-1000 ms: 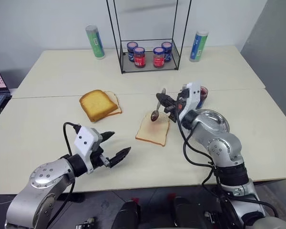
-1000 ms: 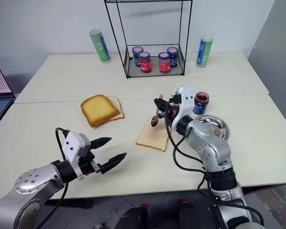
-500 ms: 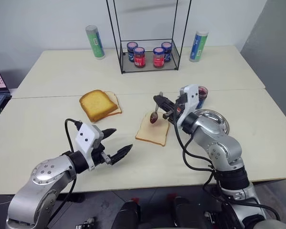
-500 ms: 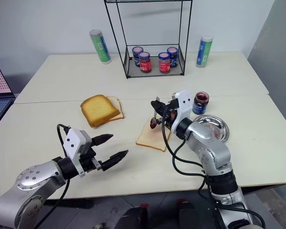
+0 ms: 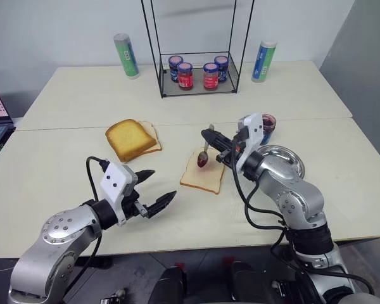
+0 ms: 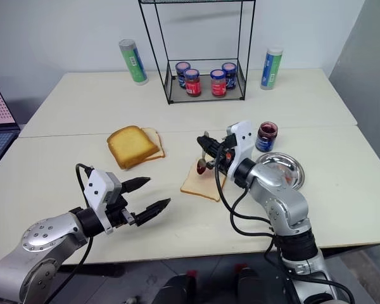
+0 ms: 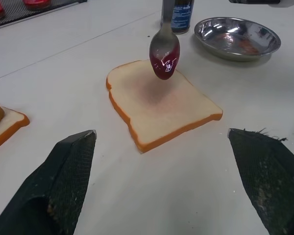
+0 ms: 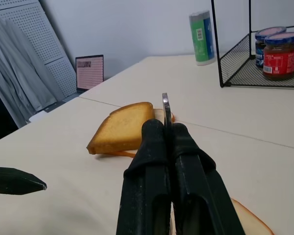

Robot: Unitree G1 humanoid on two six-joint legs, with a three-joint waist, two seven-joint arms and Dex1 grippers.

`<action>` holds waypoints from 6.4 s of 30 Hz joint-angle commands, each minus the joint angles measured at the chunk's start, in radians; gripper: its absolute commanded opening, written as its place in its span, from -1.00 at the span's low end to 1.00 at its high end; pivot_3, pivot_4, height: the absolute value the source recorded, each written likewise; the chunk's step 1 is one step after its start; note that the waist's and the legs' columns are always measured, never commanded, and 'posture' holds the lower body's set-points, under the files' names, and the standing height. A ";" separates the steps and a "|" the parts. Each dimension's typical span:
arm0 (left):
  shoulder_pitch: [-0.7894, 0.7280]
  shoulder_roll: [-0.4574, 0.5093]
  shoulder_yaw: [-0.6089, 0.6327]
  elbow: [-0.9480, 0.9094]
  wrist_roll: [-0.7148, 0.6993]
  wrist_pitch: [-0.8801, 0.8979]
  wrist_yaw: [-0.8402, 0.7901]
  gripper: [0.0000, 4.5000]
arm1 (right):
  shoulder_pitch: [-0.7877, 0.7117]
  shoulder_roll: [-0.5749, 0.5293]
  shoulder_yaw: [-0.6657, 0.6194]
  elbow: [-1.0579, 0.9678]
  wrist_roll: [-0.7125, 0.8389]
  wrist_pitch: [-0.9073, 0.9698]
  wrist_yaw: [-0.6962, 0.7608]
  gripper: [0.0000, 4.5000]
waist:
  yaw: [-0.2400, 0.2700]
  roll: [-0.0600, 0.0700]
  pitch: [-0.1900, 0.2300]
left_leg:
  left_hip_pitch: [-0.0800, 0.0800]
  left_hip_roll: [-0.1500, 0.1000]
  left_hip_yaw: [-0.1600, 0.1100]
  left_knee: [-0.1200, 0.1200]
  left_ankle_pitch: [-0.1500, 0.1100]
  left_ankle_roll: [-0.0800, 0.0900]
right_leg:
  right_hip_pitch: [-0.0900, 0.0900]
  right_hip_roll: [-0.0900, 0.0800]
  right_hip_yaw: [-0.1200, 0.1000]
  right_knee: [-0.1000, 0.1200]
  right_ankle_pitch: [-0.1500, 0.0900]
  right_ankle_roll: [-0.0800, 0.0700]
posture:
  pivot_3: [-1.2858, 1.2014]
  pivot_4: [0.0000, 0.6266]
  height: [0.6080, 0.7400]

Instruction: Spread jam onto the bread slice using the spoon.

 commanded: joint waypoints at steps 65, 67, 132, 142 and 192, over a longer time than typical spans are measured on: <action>-0.020 0.019 -0.016 -0.024 -0.022 -0.006 0.002 1.00 | -0.054 0.351 -0.453 0.250 0.422 0.287 -0.488 -0.98 | -0.008 0.000 0.000 | 0.000 -0.003 0.000 -0.001 0.000 0.000 | 0.000 0.001 0.000 0.000 0.000 -0.001 | 0.03 -0.52 1.00; -0.020 0.017 -0.018 -0.026 -0.022 -0.005 0.004 1.00 | -0.059 0.358 -0.457 0.254 0.439 0.282 -0.492 -0.98 | -0.007 0.000 0.000 | 0.000 -0.003 0.000 -0.001 0.000 0.000 | 0.000 0.001 0.000 0.000 0.000 -0.001 | 0.03 -0.52 1.00; -0.077 0.023 -0.047 0.020 -0.012 -0.013 -0.017 1.00 | -0.022 0.130 -0.347 0.275 0.289 0.256 -0.256 -0.98 | -0.005 0.000 0.000 | 0.000 -0.003 0.000 0.000 0.000 0.000 | 0.000 0.001 0.000 0.000 0.000 -0.001 | 0.03 -0.52 1.00; -0.085 0.023 -0.051 0.035 -0.008 -0.021 -0.024 1.00 | -0.032 0.067 -0.381 0.198 0.366 0.340 -0.243 -0.98 | -0.004 0.000 0.000 | 0.000 -0.003 0.000 0.000 0.000 0.000 | 0.000 0.001 0.000 0.000 0.000 -0.001 | 0.03 -0.52 1.00; -0.805 -0.234 -0.603 0.605 0.258 -0.175 -0.411 1.00 | 0.196 -0.219 -0.590 0.324 0.225 -0.049 -0.173 -0.12 | 0.000 0.000 0.000 | 0.000 -0.005 0.002 0.001 0.000 0.000 | 0.001 0.001 0.001 0.000 0.001 0.000 | 0.03 -0.52 1.00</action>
